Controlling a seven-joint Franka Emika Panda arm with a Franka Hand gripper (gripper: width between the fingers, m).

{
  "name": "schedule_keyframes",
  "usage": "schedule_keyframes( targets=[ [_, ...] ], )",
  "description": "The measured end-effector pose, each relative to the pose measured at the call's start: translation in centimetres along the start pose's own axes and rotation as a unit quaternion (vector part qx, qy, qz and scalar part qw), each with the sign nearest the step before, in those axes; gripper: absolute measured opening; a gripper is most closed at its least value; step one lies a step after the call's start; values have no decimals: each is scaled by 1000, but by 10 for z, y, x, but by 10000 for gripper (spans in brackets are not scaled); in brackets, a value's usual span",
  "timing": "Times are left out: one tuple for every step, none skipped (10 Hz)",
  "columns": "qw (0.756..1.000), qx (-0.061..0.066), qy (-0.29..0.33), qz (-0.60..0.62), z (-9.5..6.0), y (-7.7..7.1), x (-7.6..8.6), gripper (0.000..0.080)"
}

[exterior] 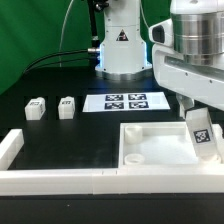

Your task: Assemble one leg

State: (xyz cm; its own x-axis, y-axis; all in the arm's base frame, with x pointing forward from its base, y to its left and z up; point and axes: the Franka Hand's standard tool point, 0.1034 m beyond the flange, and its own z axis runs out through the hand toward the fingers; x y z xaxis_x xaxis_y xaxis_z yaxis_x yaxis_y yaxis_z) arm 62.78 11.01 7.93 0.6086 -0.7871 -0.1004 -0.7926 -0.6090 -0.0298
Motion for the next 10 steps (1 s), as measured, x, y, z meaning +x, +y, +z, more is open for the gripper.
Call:
schedule_keyframes(
  targets=[
    [999, 0, 0, -54, 0, 1, 1, 649],
    [994, 0, 0, -113, 0, 1, 2, 649],
    [987, 0, 0, -161, 0, 2, 3, 649],
    [982, 0, 0, -189, 0, 2, 4, 649],
    [981, 0, 0, -192, 0, 2, 4, 649],
    [981, 0, 0, -192, 0, 3, 4, 649],
    [981, -1, 0, -195, 1, 6, 7, 649],
    [980, -3, -1, -197, 3, 11, 11, 649],
    [981, -3, -1, -196, 2, 12, 14, 649],
    [981, -2, 0, -195, 0, 11, 17, 649]
  ],
)
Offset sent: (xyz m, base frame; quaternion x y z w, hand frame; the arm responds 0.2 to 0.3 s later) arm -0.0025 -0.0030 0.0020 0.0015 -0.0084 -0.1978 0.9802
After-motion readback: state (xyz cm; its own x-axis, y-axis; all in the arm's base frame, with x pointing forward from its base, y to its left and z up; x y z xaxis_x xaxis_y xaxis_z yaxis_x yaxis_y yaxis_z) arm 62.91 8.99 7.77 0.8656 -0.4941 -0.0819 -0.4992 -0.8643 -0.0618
